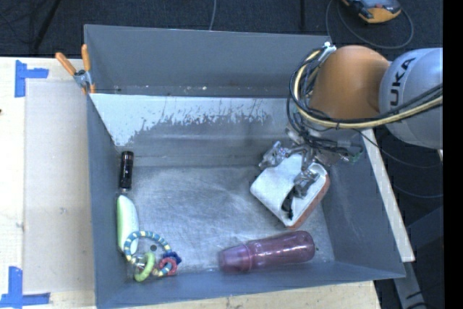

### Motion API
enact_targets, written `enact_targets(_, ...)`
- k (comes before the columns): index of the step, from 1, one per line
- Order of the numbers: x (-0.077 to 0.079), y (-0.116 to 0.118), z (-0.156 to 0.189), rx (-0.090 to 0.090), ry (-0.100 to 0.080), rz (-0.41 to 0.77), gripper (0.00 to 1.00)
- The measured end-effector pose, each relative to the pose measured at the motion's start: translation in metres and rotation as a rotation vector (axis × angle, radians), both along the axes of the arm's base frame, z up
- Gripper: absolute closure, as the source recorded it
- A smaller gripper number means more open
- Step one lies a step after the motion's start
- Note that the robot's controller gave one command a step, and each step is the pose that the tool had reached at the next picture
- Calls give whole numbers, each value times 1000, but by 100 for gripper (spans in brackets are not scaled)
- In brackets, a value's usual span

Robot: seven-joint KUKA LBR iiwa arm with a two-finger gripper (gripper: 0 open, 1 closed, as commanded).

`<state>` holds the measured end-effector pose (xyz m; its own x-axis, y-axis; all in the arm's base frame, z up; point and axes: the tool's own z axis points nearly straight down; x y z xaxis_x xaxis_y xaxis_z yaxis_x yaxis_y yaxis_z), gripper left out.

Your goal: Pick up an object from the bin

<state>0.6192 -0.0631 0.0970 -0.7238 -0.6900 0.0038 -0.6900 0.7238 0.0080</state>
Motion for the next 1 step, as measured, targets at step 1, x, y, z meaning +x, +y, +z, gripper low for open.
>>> enact_targets(1, 1, 0, 22, -1, -5, -1, 100)
